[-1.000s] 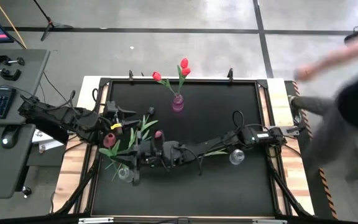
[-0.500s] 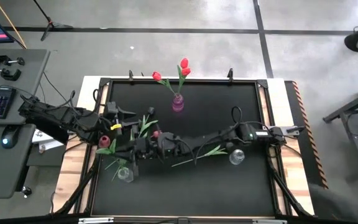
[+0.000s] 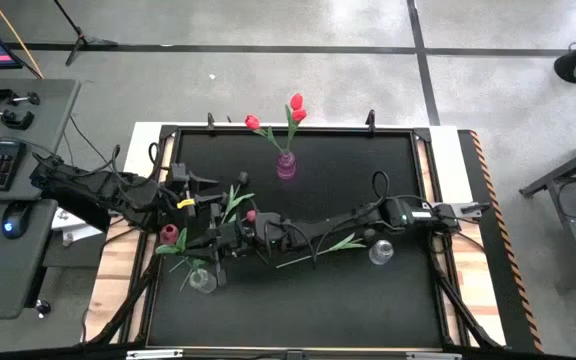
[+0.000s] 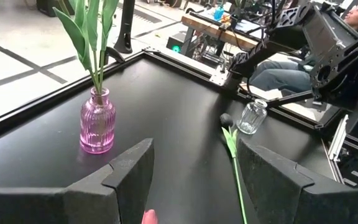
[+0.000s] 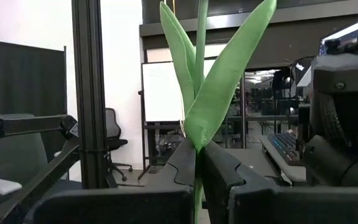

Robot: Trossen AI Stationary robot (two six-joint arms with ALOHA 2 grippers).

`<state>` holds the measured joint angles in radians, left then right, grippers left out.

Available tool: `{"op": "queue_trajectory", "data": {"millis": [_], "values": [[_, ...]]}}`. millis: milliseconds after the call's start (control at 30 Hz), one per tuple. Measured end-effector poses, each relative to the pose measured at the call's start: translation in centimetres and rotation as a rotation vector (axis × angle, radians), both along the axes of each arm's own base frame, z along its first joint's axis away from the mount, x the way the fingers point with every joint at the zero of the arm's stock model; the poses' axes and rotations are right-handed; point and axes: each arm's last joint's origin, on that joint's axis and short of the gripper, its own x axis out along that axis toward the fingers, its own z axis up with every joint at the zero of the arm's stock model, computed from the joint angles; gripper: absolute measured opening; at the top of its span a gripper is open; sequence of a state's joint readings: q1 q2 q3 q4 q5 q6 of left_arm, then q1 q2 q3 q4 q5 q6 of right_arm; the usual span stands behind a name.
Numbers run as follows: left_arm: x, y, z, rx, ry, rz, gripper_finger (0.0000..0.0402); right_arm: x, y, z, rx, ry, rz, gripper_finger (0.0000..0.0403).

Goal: Sort flowers into vase by color
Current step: Put the right red tulip into the left transparent vase

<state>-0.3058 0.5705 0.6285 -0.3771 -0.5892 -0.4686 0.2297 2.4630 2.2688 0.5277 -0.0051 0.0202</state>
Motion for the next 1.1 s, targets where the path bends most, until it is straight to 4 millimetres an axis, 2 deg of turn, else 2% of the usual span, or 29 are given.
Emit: {"op": "queue_trajectory", "data": {"millis": [100, 333, 600, 800, 933, 1100], "values": [[0.0, 0.0, 0.0, 0.001, 0.001, 0.0, 0.0218, 0.1, 0.0, -0.3, 0.006, -0.026, 0.0, 0.0], [0.0, 0.0, -0.1, 0.005, 0.014, 0.0, 0.0218, 1.1, 0.3, -3.3, 0.064, -0.015, 0.021, 0.0], [-0.1, 0.0, -0.3, 0.009, 0.029, 0.0, 0.0218, 1.2, 0.3, -3.5, 0.057, 0.025, 0.021, 0.0], [-0.1, 0.0, -0.3, 0.009, 0.029, 0.0, 0.0218, 1.2, 0.3, -3.6, 0.121, 0.049, 0.044, 0.0003], [-0.1, 0.0, -0.3, 0.009, 0.029, 0.0, 0.0218, 1.2, 0.3, -3.7, 0.16, 0.064, 0.056, 0.0025], [-0.1, 0.0, -0.3, 0.009, 0.029, -0.001, 0.0218, 1.3, 0.5, -4.0, 0.237, 0.123, 0.082, 0.01]]}}
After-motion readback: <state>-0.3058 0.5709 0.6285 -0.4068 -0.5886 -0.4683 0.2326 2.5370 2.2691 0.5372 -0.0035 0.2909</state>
